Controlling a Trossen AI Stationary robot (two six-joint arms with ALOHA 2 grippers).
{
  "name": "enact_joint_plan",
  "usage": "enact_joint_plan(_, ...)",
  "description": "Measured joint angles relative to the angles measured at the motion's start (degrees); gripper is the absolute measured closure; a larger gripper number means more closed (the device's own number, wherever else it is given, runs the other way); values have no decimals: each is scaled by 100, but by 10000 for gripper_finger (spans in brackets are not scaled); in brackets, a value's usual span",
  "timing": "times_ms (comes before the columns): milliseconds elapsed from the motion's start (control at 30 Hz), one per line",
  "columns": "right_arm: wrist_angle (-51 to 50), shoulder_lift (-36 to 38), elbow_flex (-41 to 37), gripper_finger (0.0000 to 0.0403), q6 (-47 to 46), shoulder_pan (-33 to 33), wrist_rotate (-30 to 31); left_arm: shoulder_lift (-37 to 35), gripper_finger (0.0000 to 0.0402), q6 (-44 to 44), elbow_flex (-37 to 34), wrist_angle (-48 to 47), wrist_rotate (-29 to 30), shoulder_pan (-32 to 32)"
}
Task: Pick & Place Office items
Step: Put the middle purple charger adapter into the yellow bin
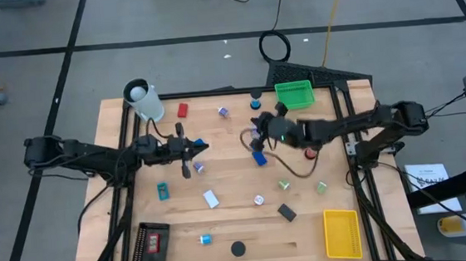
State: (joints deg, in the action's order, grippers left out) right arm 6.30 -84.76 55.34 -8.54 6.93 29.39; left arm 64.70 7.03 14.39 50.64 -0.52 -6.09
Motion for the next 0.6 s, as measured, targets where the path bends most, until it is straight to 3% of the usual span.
enact_joint_plan(167, -387, 5, 16, 399, -510, 648, -965, -3, 380, 543, -2, 244, -71, 4)
enact_joint_plan(433, -1502, 0, 11, 399, -1248, 966, -1006, -8, 376, -55, -2, 358, 57, 4)
enact_joint_plan(600, -1620, -1, 25, 389, -1508, 935, -1011, -8, 376, -204, -2, 325, 56, 4)
